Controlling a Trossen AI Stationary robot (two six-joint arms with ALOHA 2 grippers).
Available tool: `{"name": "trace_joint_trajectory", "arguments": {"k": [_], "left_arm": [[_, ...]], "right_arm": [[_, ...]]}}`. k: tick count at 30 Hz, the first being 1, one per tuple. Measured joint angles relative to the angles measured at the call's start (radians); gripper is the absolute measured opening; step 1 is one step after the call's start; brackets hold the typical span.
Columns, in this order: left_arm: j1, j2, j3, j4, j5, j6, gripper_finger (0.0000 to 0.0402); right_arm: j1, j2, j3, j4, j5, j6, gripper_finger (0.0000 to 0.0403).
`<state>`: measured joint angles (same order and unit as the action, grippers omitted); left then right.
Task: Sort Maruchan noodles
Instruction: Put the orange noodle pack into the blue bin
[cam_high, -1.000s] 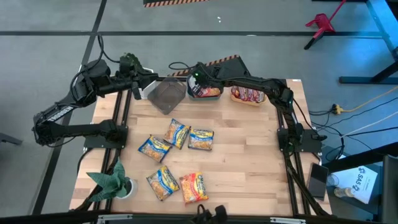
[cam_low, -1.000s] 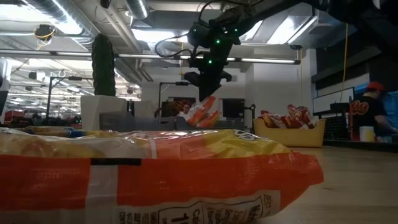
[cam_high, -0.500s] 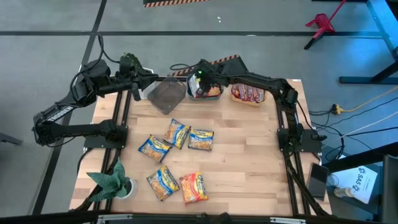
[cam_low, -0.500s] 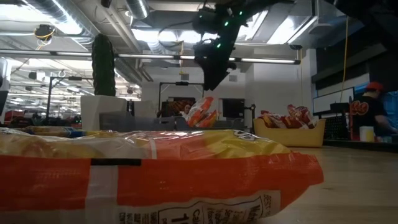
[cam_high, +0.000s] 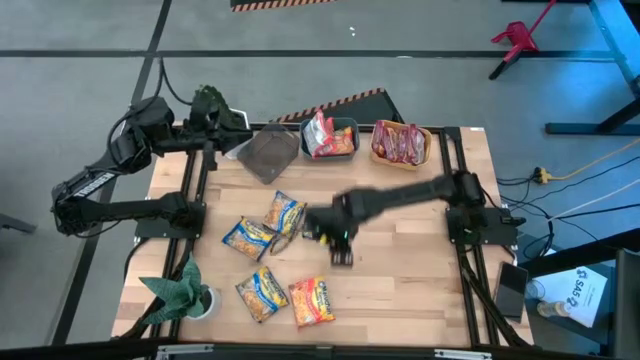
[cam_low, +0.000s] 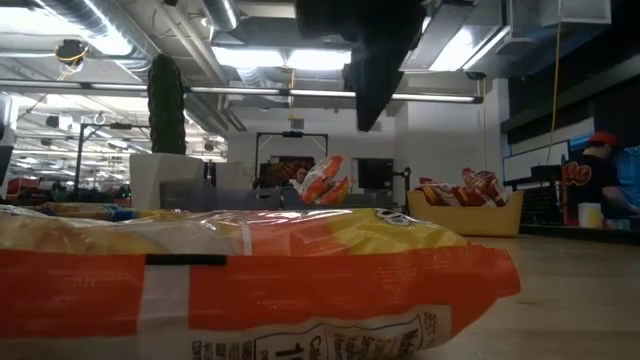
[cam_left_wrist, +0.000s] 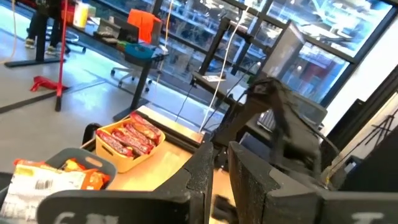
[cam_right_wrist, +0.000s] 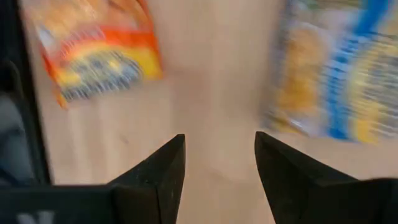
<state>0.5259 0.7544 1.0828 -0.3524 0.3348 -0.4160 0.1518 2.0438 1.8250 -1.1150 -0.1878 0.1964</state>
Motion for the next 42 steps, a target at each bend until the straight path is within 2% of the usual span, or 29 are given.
{"name": "trace_joint_trajectory", "arguments": {"k": [5,8,10,12,14,16,18,25,31,37,42], "left_arm": [[0.000,-0.003,0.000,-0.012,0.000,0.000,0.0043],[0.000,-0.002,0.000,-0.034,0.003,0.000,0.0043],[0.000,-0.002,0.000,-0.036,0.025,0.000,0.0043],[0.000,-0.002,0.000,-0.037,0.060,0.000,0.0043],[0.000,-0.002,0.000,-0.038,0.085,0.000,0.0043],[0.000,-0.002,0.000,-0.038,0.096,0.000,0.0043],[0.000,-0.002,0.000,-0.039,0.098,0.000,0.0043],[-0.011,-0.002,0.000,-0.055,0.098,-0.027,0.0043],[-0.011,-0.002,0.000,-0.066,0.098,-0.061,0.0043],[-0.011,-0.002,0.000,-0.059,0.098,-0.100,0.0043],[-0.011,-0.002,0.000,-0.055,0.097,-0.101,0.0043]], "right_arm": [[0.123,0.001,-0.121,0.310,0.021,0.323,0.0179],[0.186,0.001,-0.214,0.494,0.049,0.447,0.0179],[0.225,0.001,-0.270,0.611,0.120,0.474,0.0179],[0.265,0.005,-0.323,0.697,0.221,0.379,0.0179],[0.300,0.018,-0.344,0.783,0.293,0.168,0.0171],[0.331,0.026,-0.341,0.841,0.353,-0.031,0.0159],[0.349,0.038,-0.323,0.859,0.384,-0.138,0.0145],[0.365,0.097,-0.300,0.860,0.368,-0.172,0.0115],[0.365,0.130,-0.292,0.766,0.316,0.112,0.0092],[0.374,0.079,-0.293,0.470,0.352,0.299,0.0063],[0.366,0.011,-0.305,0.046,0.381,0.410,0.0044]]}}
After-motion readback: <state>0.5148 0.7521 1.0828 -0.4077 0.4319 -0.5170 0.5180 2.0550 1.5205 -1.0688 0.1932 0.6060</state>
